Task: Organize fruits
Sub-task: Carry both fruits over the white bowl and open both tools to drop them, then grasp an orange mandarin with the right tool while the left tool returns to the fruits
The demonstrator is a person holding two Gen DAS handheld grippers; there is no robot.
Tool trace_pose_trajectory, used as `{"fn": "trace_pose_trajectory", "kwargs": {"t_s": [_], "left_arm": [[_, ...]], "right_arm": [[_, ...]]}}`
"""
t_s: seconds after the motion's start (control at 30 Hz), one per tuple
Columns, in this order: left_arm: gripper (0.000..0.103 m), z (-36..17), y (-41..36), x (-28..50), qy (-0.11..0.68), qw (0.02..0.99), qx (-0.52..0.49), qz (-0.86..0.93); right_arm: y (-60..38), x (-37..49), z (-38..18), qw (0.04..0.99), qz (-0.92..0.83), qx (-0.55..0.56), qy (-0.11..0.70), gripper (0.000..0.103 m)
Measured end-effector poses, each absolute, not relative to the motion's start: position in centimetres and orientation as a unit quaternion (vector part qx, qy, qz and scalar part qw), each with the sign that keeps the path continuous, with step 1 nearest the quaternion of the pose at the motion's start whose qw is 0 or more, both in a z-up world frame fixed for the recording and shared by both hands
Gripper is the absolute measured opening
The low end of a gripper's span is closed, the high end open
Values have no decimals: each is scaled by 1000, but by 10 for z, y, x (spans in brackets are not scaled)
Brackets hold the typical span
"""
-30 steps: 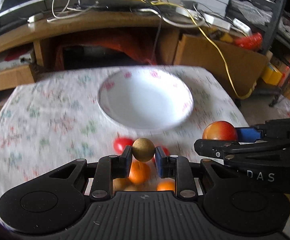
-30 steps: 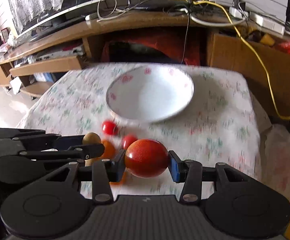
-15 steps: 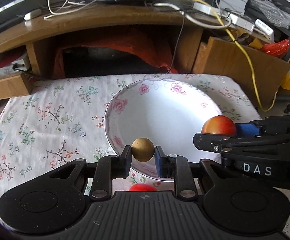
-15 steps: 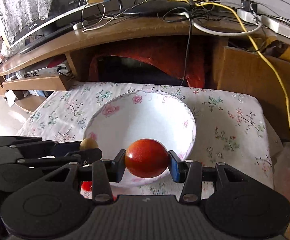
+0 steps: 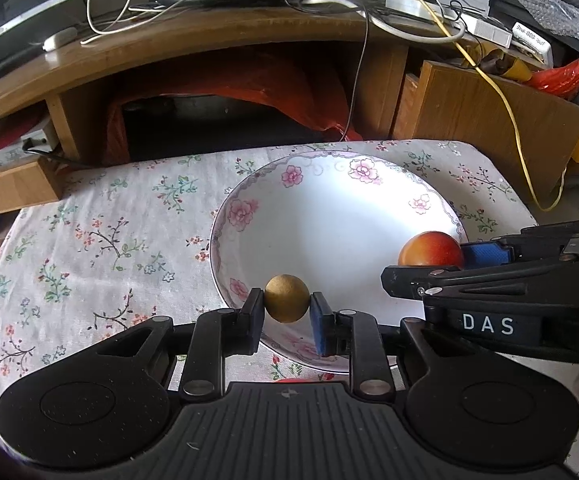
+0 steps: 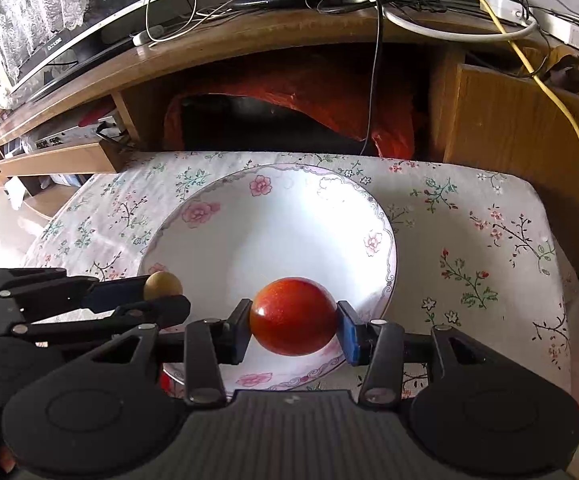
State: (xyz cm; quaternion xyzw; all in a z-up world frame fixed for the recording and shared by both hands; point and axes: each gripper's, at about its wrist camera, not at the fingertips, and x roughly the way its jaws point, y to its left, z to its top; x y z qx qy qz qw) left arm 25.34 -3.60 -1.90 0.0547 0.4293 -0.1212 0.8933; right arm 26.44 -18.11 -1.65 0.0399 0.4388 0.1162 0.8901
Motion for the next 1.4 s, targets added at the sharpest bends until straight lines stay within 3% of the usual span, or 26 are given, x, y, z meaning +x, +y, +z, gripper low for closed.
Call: {"fn": "trace_pose_trajectory", "kwargs": {"t_s": [0.23,0.33,0.4,0.47,0.93,1.27,1.4], "left_arm": [[34,-18,-36,253,429,894,56,-119],[40,-16,-34,253,428,895,52,-116],[52,-14,-32,253,426,897,50,-108],[55,-14,-30,253,426,897,46,-106],[64,-2,-26,238,410,905,56,-97],[83,12,-21,216,381,919,70,-68],[85,13,-15,202,385,918,69,-69]], "right_arm": [[-180,264,-15,891,115,35,438,45],[-181,264,-14,893,113,35,435,45],[-181,264,-12,894,113,34,431,45],[-182,263,-9,897,112,35,427,45],[-182,248,10,907,110,39,405,45],[-180,230,20,910,112,41,396,45],[-177,218,23,910,115,36,397,45]]}}
